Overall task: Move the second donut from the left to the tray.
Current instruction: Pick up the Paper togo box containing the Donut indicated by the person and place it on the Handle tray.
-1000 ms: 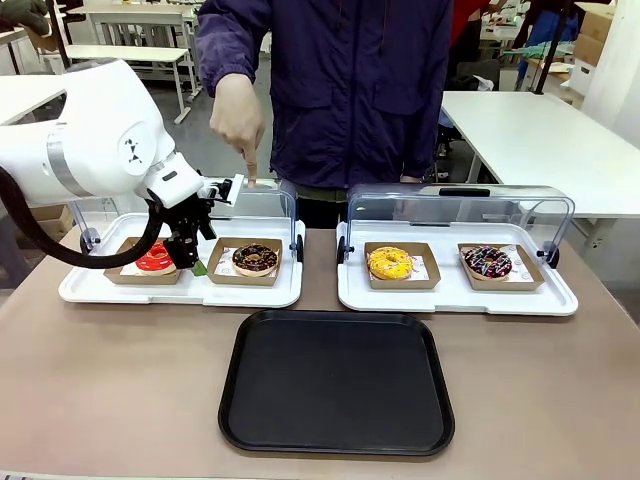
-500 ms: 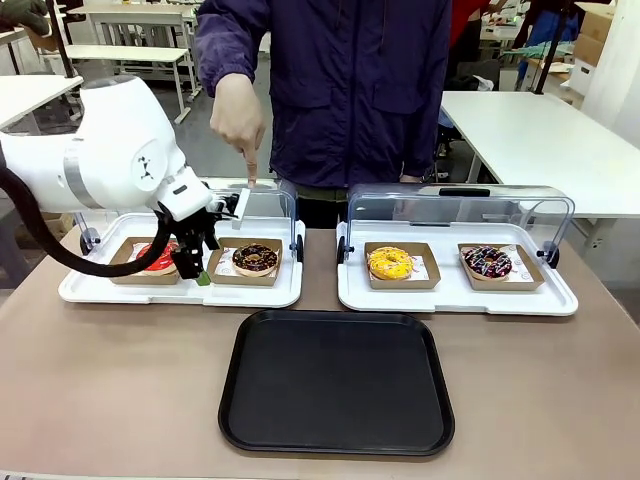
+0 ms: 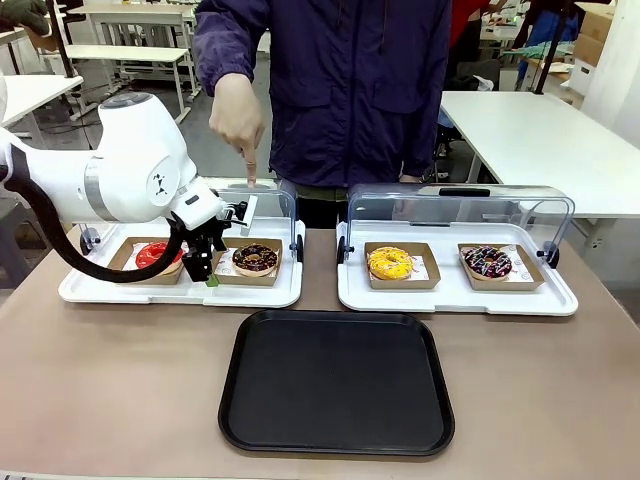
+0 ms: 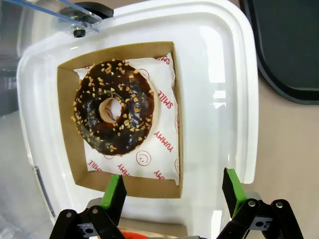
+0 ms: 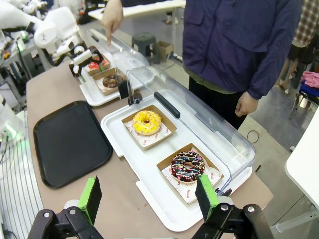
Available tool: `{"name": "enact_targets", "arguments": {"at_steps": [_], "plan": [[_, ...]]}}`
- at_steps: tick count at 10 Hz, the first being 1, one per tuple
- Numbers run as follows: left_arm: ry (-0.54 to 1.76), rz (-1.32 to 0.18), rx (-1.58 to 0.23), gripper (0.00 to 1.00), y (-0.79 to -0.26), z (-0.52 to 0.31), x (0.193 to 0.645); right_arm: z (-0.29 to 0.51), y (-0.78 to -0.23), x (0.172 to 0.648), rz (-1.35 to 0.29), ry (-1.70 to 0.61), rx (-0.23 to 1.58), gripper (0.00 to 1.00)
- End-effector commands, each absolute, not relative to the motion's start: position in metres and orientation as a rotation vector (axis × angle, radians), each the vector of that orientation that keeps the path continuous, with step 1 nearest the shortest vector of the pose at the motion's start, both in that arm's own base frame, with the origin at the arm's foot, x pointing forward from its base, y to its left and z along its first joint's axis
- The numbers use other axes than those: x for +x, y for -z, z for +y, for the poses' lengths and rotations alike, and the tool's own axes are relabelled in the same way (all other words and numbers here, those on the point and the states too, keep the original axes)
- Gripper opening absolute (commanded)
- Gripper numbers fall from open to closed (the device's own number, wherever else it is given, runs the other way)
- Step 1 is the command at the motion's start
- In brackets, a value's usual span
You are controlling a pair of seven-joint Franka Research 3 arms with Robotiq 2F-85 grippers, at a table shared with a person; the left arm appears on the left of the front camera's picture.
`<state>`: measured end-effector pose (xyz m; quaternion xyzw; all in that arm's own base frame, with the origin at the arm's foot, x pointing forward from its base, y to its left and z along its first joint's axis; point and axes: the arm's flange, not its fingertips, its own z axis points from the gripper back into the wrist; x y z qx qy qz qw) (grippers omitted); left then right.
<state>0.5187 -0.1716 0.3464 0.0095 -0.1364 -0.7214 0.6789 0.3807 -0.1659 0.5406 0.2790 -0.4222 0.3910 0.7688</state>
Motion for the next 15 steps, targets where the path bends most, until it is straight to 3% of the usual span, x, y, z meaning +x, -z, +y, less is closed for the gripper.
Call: {"name": "enact_targets", "arguments": {"at_steps": [1, 13, 14, 15], "plan": [[1.611, -0.293, 0.045, 1.00, -0.344, -0.174, 0.522, -0.166, -0.541, 0.382, -0.933, -0.872, 0.599, 1.00], [1.604, -0.274, 0.031, 1.00, -0.315, -0.173, 0.547, -0.166, -0.541, 0.382, -0.933, -0.872, 0.599, 1.00], [1.607, -0.257, 0.019, 0.40, -0.317, -0.172, 0.546, -0.166, -0.541, 0.382, -0.933, -0.872, 0.599, 1.00], [1.605, -0.254, 0.005, 0.40, -0.319, -0.171, 0.546, -0.166, -0.541, 0.382, -0.933, -0.872, 0.599, 1.00]]}}
